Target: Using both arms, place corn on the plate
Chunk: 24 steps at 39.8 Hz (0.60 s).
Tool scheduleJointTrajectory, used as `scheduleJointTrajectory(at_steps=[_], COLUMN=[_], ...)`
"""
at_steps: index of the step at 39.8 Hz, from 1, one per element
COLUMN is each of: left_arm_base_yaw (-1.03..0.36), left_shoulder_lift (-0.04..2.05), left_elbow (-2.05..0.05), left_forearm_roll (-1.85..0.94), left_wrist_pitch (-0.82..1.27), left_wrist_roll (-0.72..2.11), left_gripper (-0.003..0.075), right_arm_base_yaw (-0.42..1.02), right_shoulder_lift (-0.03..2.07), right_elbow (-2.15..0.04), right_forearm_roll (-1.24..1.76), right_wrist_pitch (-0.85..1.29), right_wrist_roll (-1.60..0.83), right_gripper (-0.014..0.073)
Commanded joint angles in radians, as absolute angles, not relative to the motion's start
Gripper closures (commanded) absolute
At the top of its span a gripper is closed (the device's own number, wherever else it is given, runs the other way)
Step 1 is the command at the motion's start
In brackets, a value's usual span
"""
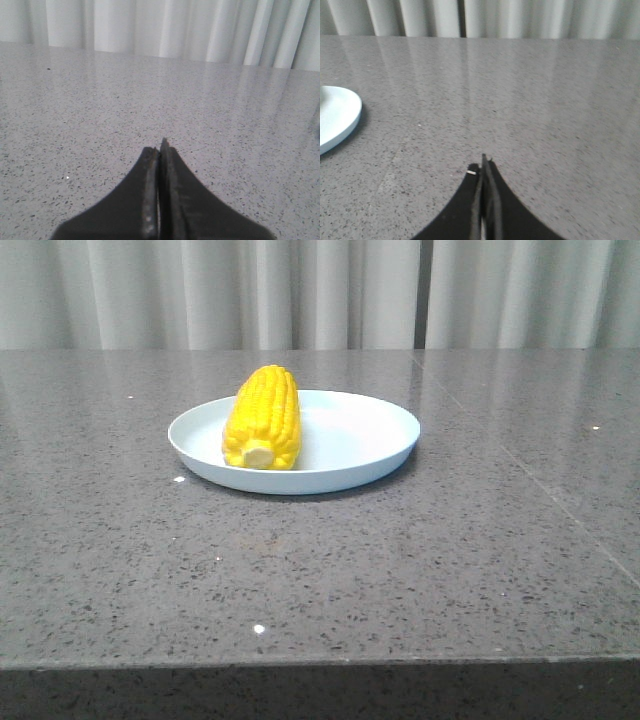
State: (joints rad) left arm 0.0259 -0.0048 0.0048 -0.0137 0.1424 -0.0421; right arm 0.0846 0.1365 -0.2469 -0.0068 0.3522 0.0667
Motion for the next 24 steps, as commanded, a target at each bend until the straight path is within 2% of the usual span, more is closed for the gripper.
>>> scheduleJointTrajectory(at_steps=[1, 5, 14, 24], left_arm_base_yaw=[0.029, 0.029, 0.029, 0.029], left_shoulder_lift=[-0.025, -0.025, -0.025, -0.025], left_elbow=[0.009, 0.009, 0.009, 0.009], left_forearm_roll=[-0.022, -0.022, -0.022, -0.022], left_wrist_pitch=[0.053, 0.053, 0.053, 0.053], left_wrist_roll=[-0.052, -0.052, -0.052, -0.052], left_gripper=[0.0741, 0.0741, 0.0741, 0.0741], right_arm_base_yaw=[0.083, 0.083, 0.027, 0.002], right_shoulder_lift=[0.146, 0.121, -0.008, -0.029], right_elbow=[-0.192, -0.103, 0.024, 0.023], right_forearm_roll=[0.095, 0.158, 0.158, 0.157], right_wrist_pitch=[0.127, 0.084, 0.087, 0.134], right_wrist_roll=[-0.073, -0.151, -0.150, -0.150], right_gripper=[0.0653, 0.0653, 0.0653, 0.0653])
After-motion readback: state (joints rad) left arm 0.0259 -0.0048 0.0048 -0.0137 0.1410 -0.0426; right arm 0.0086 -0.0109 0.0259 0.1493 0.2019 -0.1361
